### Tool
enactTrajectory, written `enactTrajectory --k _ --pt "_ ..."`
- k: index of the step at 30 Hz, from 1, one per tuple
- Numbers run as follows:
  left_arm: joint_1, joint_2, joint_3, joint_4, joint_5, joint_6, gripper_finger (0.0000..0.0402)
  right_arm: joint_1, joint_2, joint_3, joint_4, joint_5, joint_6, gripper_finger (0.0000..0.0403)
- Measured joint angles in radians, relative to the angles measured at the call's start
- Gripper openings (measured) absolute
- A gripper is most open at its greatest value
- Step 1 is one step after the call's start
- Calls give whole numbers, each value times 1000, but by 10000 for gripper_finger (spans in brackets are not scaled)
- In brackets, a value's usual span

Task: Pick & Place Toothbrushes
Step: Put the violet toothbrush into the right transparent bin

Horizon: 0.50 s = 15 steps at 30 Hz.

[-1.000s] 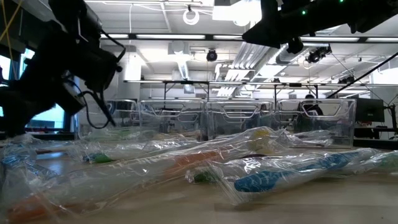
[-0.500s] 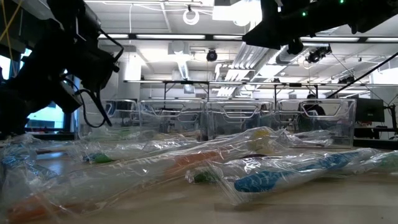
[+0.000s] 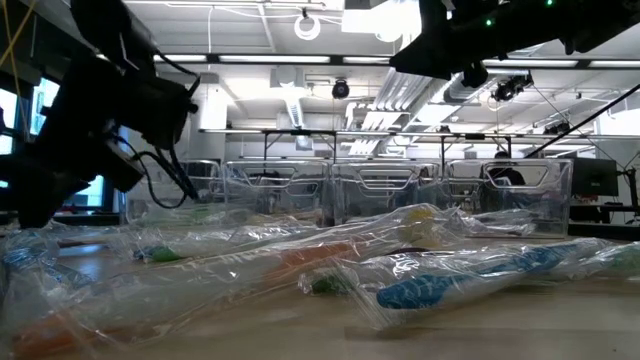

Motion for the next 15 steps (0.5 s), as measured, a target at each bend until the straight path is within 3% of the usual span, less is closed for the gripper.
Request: enactTrajectory --k 4,15 --pt "0 -13 -63 35 41 1 5 0 0 0 0 1 0 90" --pt "-1 -125 -54 33 115 -23 5 0 0 0 9 2 0 90"
